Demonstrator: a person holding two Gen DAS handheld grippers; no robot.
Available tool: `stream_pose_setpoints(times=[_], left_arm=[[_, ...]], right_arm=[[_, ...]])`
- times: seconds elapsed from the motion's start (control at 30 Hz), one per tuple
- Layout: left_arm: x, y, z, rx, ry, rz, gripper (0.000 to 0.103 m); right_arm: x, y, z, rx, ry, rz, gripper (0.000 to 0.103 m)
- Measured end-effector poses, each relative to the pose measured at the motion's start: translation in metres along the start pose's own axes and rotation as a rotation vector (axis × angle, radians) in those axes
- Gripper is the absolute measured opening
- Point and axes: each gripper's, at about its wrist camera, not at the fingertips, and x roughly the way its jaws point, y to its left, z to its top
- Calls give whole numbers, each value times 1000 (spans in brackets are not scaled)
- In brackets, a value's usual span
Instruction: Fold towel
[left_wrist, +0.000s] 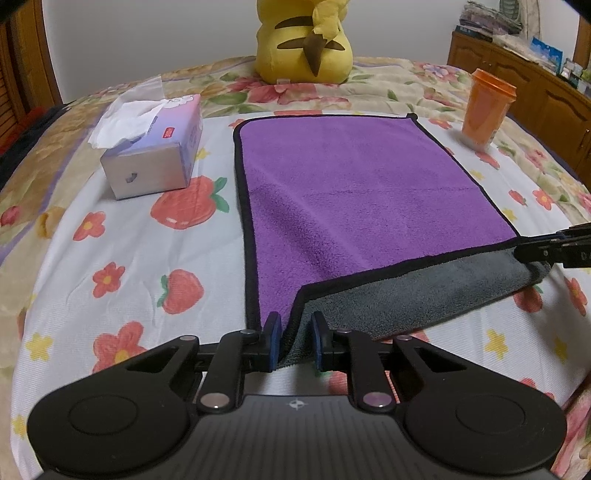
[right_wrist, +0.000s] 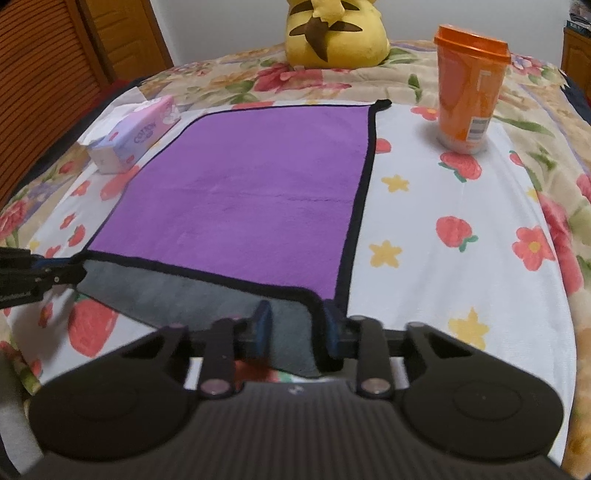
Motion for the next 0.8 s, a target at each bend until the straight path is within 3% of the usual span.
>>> stream_pose_setpoints(times=[0.07, 0.2, 0.8], left_arm=[[0, 0, 0, 0, -2, -5, 15], [-2, 1, 0, 7, -18, -9, 11], [-36, -3, 14, -7, -180, -35, 9]], right_arm=[[0, -1, 1, -1, 0, -3, 20], [-2, -1, 1, -13, -7, -3, 4], [-25, 1, 16, -27, -141, 15, 4]])
